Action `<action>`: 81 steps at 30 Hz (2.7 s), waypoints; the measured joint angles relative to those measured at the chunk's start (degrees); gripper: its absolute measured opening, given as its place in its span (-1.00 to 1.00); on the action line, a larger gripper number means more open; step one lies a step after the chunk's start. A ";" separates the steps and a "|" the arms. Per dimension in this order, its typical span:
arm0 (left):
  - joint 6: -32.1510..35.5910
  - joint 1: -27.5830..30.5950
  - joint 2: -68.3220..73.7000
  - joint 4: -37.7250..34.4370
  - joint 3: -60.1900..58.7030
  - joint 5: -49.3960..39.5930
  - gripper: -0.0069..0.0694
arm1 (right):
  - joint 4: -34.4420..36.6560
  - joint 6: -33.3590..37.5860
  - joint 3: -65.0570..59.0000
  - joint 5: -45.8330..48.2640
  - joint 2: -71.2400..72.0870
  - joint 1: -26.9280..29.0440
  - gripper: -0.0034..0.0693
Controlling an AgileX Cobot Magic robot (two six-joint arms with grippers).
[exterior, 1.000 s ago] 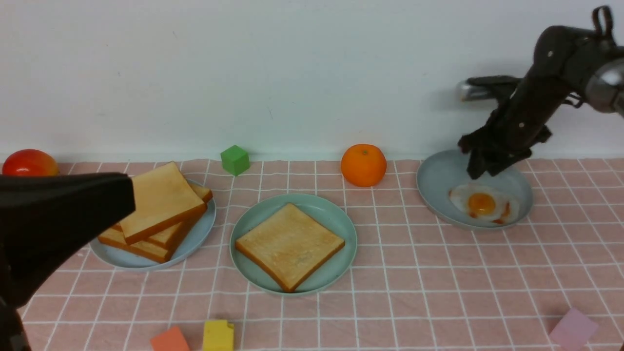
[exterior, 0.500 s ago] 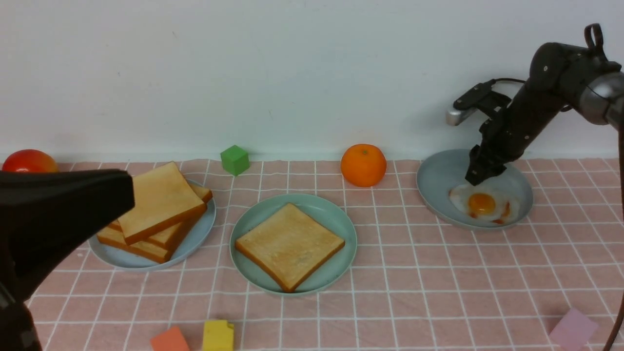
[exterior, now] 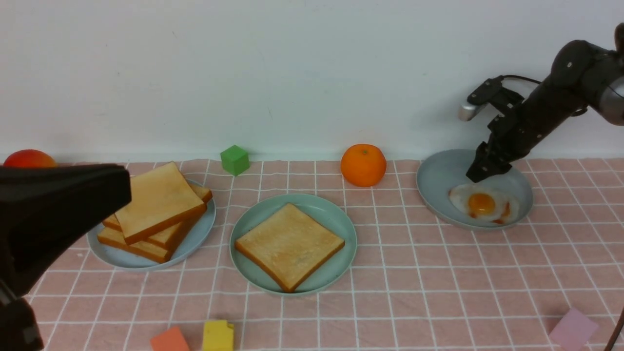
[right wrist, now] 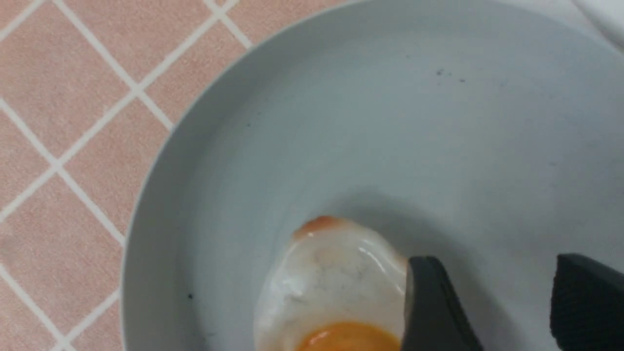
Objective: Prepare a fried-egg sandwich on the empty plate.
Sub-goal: Use the right arm to grab a fried egg
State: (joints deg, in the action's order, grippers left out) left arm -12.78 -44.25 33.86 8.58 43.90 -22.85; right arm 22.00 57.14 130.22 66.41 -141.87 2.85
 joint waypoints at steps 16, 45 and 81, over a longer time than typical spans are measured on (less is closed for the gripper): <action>0.00 0.00 0.00 0.20 0.00 3.86 -0.82 | 3.40 0.06 0.34 0.28 -2.03 0.00 0.09; 0.00 0.00 0.00 1.89 0.00 4.12 -0.81 | 3.32 -4.65 0.29 3.74 0.87 0.00 -0.93; 0.00 0.00 0.00 2.10 0.00 4.24 -0.81 | -0.90 -19.72 -1.42 0.92 0.08 -2.28 0.43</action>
State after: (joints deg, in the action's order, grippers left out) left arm -12.78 -44.25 33.86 10.68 43.90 -18.62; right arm 21.10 37.43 128.80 67.33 -141.79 0.57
